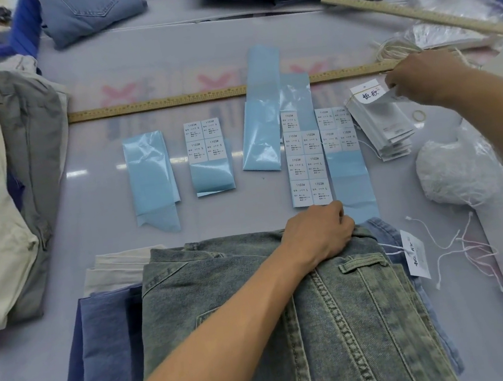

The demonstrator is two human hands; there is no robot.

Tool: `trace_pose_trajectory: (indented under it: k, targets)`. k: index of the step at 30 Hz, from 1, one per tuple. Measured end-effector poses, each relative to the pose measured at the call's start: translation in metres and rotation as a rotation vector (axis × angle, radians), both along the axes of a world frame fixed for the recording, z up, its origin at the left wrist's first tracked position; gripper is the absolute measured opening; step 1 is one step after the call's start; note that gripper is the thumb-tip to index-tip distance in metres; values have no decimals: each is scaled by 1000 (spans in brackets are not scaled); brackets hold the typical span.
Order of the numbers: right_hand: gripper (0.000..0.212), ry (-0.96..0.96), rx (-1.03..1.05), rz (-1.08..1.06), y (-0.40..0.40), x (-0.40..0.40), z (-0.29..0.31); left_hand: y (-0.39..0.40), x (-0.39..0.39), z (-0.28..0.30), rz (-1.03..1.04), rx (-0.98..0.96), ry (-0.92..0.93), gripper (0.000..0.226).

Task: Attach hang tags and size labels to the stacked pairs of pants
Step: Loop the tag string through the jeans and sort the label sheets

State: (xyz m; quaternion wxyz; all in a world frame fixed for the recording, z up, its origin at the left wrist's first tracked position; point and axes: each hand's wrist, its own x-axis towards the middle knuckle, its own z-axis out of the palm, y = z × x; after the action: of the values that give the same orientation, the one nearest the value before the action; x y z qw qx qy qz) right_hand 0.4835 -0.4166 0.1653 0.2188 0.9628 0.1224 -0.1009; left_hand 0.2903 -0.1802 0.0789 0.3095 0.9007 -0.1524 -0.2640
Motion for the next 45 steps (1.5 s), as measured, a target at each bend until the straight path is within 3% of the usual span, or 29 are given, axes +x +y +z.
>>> trace_pose_trajectory:
  k: [17, 20, 22, 25, 27, 29, 32, 34, 36, 37, 39, 41, 45]
  targets:
    - [15, -373, 91, 28, 10, 0, 30, 1, 0, -4, 12, -30, 4, 28]
    - [21, -448, 245, -83, 21, -3, 36, 0, 2, -4, 9, -66, -34, 30]
    - [26, -503, 446, -110, 42, -19, 34, 5, 7, 1, 119, -262, 13, 30]
    - [23, -538, 745, -44, 94, -76, 10, 24, 16, 11, 613, -851, 302, 32]
    - [13, -429, 875, 114, 139, -129, -13, 38, 23, 11, 917, -1209, 587, 53]
    - [10, -165, 930, 266, 171, -171, -35, 46, 24, 12, 1095, -1342, 670, 55]
    - [24, 266, 995, 204, 172, -186, -52, 51, 26, 9, 1405, -1196, 534, 23]
    - [26, 348, 1110, 119, 158, -174, -55, 60, 29, 5, 1515, -1050, 423, 17]
    - [25, 319, 1269, -46, 141, -151, -61, 71, 30, 0, 1519, -934, 324, 15]
    - [31, 291, 1247, -108, 132, -138, -68, 75, 28, 0, 1492, -908, 308, 18]
    - [57, 329, 1004, -150, 116, -119, -88, 77, 24, 1, 1390, -858, 283, 20]
    - [69, 407, 842, -201, 105, -113, -111, 75, 21, 0, 1304, -827, 262, 26]
    - [37, 140, 919, -242, 103, -90, -136, 71, 22, 0, 1255, -805, 305, 38]
